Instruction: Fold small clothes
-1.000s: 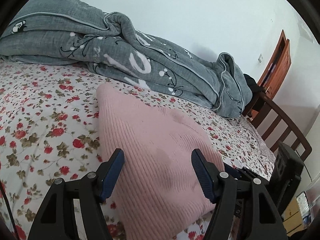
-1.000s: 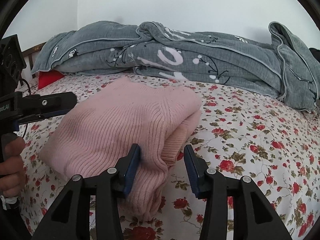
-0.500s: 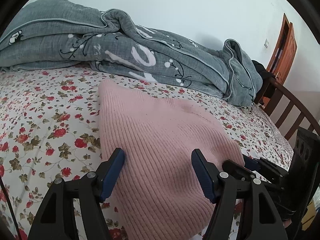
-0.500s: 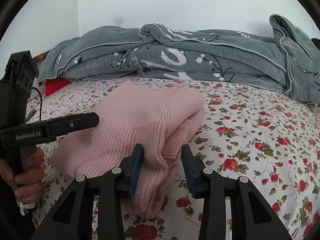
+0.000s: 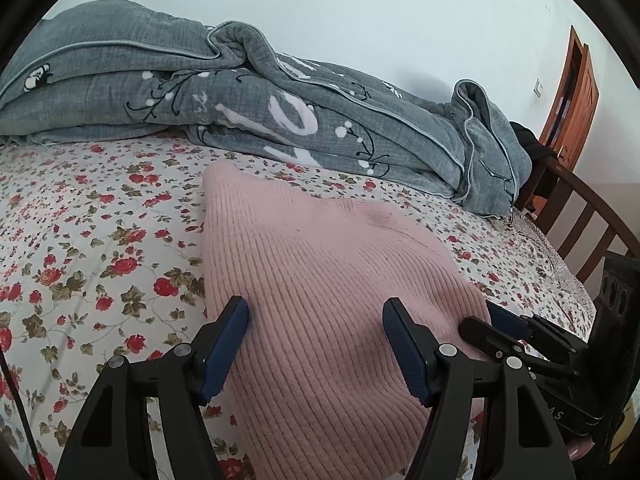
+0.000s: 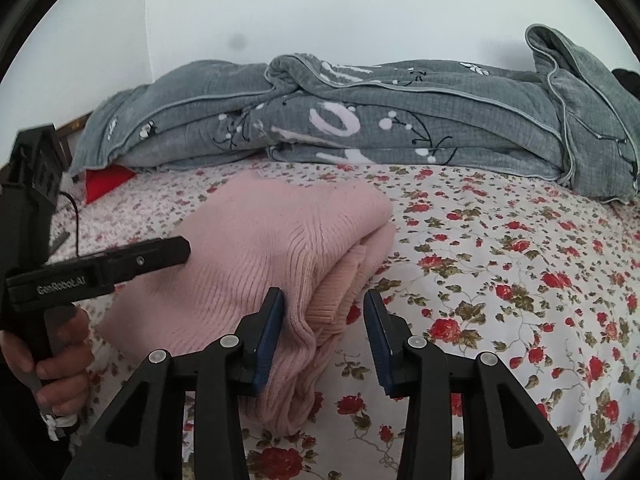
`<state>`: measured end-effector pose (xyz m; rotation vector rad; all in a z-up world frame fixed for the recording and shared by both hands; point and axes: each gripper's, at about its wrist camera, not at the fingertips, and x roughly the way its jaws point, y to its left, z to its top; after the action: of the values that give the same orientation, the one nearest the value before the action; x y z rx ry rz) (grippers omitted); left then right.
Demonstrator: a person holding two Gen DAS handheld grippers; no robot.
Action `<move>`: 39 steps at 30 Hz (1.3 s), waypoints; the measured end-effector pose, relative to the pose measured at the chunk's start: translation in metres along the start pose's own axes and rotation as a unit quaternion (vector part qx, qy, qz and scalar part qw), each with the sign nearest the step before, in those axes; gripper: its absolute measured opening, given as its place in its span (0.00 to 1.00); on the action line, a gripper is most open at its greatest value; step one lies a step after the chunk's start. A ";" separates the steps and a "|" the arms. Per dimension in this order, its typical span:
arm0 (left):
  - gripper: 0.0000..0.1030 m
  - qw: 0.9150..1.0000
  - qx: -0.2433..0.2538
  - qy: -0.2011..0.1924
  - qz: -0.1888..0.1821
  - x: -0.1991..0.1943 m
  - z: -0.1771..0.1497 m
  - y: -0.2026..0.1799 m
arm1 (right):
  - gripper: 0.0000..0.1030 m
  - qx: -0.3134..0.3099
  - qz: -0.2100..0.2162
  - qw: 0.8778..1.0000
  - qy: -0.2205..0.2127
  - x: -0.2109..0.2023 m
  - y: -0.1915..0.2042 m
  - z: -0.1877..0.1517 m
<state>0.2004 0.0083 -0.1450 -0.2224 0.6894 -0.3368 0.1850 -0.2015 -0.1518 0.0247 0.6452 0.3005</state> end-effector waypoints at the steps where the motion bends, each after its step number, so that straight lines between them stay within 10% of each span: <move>1: 0.65 1.000 0.002 0.000 0.002 0.000 -0.001 -0.001 | 0.41 0.000 -0.001 1.000 0.000 0.000 0.000 0.000; 27: 0.66 1.000 -0.011 0.021 0.011 -0.017 -0.035 0.006 | 0.49 0.015 -0.050 0.999 -0.003 -0.023 0.004 -0.005; 39: 0.67 1.000 0.016 -0.007 0.025 -0.111 -0.024 -0.033 | 0.55 0.048 -0.090 0.993 0.062 -0.091 0.011 0.003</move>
<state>0.0972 0.0177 -0.0879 -0.1771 0.6750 -0.2982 0.1151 -0.2168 -0.0945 0.0390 0.7802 0.0977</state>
